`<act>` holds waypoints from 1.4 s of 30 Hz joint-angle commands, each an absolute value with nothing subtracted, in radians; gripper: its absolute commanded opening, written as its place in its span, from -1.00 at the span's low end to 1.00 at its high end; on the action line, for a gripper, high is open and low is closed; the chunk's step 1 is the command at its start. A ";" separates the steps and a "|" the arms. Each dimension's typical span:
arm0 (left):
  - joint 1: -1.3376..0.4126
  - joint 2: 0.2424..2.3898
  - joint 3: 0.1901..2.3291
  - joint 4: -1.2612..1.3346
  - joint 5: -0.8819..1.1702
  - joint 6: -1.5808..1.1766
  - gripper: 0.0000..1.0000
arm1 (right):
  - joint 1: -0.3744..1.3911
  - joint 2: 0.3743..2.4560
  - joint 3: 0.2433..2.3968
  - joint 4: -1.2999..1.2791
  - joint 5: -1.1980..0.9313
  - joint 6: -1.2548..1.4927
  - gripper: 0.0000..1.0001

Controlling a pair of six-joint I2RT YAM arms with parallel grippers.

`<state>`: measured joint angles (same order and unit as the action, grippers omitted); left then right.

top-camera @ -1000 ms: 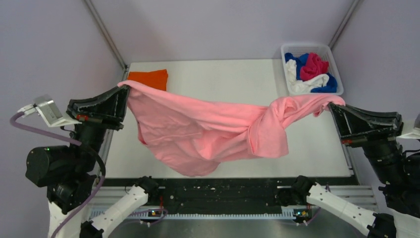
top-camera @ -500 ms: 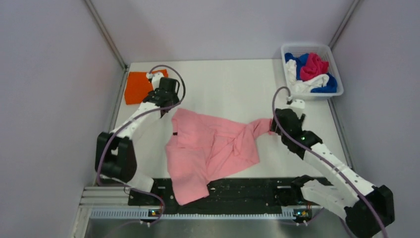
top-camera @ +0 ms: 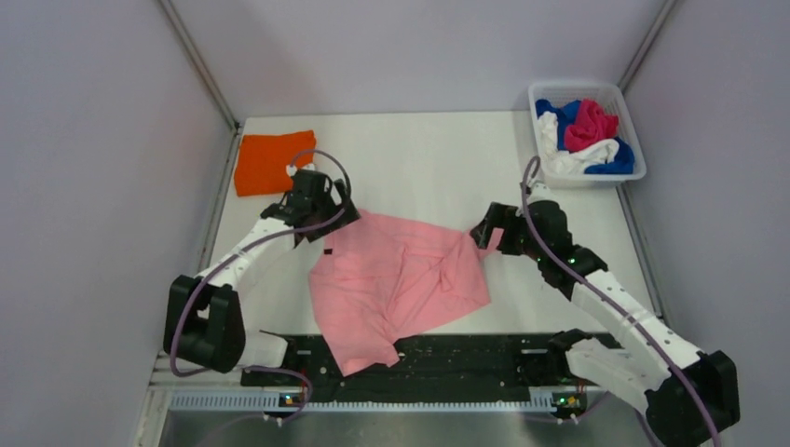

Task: Fold and stack the t-shirts
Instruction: Flatten out the tshirt

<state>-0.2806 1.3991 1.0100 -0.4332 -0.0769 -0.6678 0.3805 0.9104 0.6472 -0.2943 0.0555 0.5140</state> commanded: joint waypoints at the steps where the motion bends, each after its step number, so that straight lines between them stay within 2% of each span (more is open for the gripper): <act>1: -0.346 1.338 0.817 -0.281 0.168 -0.737 0.98 | 0.553 1.000 0.584 -0.144 -0.151 0.551 0.97; 6: -0.411 1.412 0.718 -0.171 0.256 -0.777 0.98 | 0.668 1.196 0.538 0.088 -0.238 0.614 0.98; 10: -0.409 1.540 0.742 -0.140 0.245 -0.782 0.98 | 0.663 1.343 0.579 0.054 -0.107 0.635 0.97; 17: -0.369 1.778 0.960 -0.211 0.175 -0.725 0.98 | 0.535 1.507 0.661 0.031 0.027 0.646 0.98; 21: -0.329 1.910 1.176 -0.286 0.101 -0.677 0.98 | 0.432 1.585 0.727 0.046 0.067 0.603 0.97; 25: -0.313 1.998 1.394 -0.396 0.065 -0.637 0.98 | 0.402 1.628 0.847 0.006 0.122 0.527 0.97; 28: -0.314 1.959 1.419 -0.403 0.082 -0.623 0.98 | 0.403 1.605 0.905 -0.050 0.098 0.478 0.88; 34: -0.341 1.704 1.176 -0.379 0.085 -0.631 0.98 | 0.476 1.522 0.874 -0.058 0.076 0.462 0.78; 41: -0.460 1.408 0.897 -0.536 -0.120 -0.701 0.98 | 0.554 1.544 0.849 -0.127 0.178 0.502 0.46; 42: -0.478 1.376 0.868 -0.563 -0.138 -0.712 0.98 | 0.558 1.549 0.843 -0.123 0.184 0.505 0.36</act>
<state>-0.4191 1.4956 0.9653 -0.4469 0.0017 -0.6659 0.5362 1.5536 0.8623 -0.0982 0.1154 0.4919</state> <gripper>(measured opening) 0.990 0.742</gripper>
